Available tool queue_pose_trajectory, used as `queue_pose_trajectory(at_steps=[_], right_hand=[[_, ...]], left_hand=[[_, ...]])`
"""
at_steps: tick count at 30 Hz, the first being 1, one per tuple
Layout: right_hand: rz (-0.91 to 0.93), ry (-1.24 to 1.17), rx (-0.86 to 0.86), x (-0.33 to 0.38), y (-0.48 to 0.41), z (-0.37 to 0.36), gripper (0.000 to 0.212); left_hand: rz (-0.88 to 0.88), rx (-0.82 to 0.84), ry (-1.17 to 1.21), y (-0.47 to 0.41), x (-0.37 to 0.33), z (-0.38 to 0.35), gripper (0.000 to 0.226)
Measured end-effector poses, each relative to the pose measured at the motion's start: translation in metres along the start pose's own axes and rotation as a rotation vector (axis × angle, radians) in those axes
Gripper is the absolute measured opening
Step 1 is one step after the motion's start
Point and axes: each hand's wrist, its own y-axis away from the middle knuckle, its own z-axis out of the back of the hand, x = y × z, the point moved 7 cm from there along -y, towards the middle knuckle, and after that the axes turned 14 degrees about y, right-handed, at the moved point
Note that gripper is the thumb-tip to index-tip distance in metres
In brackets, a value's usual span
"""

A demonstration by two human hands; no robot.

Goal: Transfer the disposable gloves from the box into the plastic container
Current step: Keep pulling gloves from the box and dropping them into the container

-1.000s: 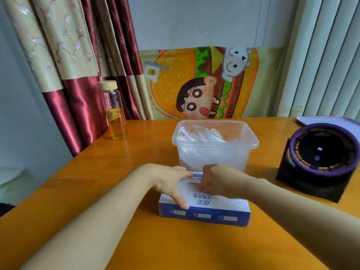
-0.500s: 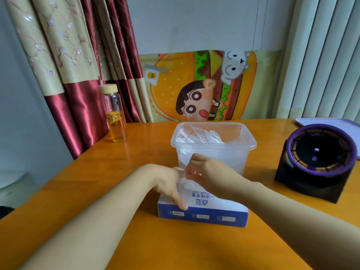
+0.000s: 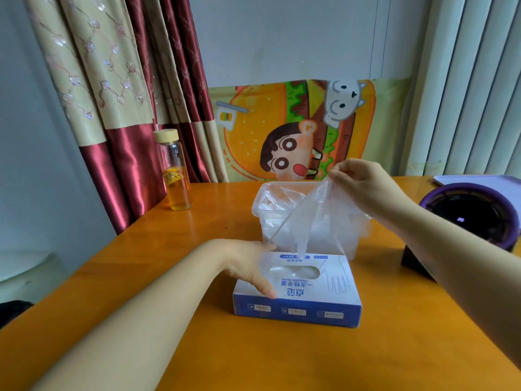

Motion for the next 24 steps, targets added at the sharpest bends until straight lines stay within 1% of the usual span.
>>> queue_pose_trajectory(at_steps=[2,4,5,7,8,9,11,12,13,15,17,18,20,22,24], right_hand=[[-0.088,-0.118,0.054,-0.006,0.006,-0.001,0.019],[-0.211,-0.386,0.170,-0.011,0.011,-0.012,0.016],[-0.282,-0.531,0.223,-0.012,0.015,-0.017,0.014],[-0.375,-0.668,0.302,-0.018,0.018,-0.027,0.016],[-0.389,-0.675,0.341,-0.020,0.018,-0.032,0.018],[-0.389,-0.634,0.376,-0.023,0.019,-0.037,0.019],[-0.366,-0.510,0.447,-0.026,0.022,-0.045,0.014],[-0.358,-0.483,0.483,-0.023,0.026,-0.045,0.017],[-0.359,-0.467,0.519,-0.021,0.029,-0.046,0.023],[-0.381,-0.506,0.526,-0.017,0.033,-0.045,0.026],[-0.390,-0.611,0.484,-0.013,0.033,-0.039,0.025],[-0.363,-0.639,0.454,-0.009,0.031,-0.033,0.024],[-0.285,-0.663,0.392,0.000,0.027,-0.018,0.019],[-0.156,-0.663,0.371,0.014,0.028,-0.001,0.025],[0.020,-0.536,0.419,0.036,0.035,0.012,0.029]], left_hand=[[-0.016,-0.119,0.101,0.008,-0.001,0.014,0.102],[-0.114,-0.257,0.291,0.020,-0.011,0.031,0.110],[-0.154,-0.340,0.386,0.027,-0.017,0.039,0.111],[-0.233,-0.496,0.532,0.037,-0.027,0.053,0.108],[-0.275,-0.554,0.549,0.038,-0.033,0.057,0.101],[-0.324,-0.594,0.528,0.039,-0.040,0.060,0.086],[-0.382,-0.659,0.436,0.040,-0.052,0.063,0.037],[-0.387,-0.684,0.423,0.041,-0.055,0.064,0.019],[-0.385,-0.695,0.440,0.042,-0.057,0.065,0.009],[-0.359,-0.707,0.491,0.044,-0.058,0.068,0.008],[-0.297,-0.697,0.557,0.047,-0.055,0.073,0.011],[-0.264,-0.687,0.593,0.048,-0.052,0.076,0.012],[-0.208,-0.669,0.640,0.050,-0.046,0.082,0.013],[-0.177,-0.654,0.697,0.054,-0.040,0.088,0.014],[-0.164,-0.638,0.741,0.055,-0.037,0.095,0.012]])
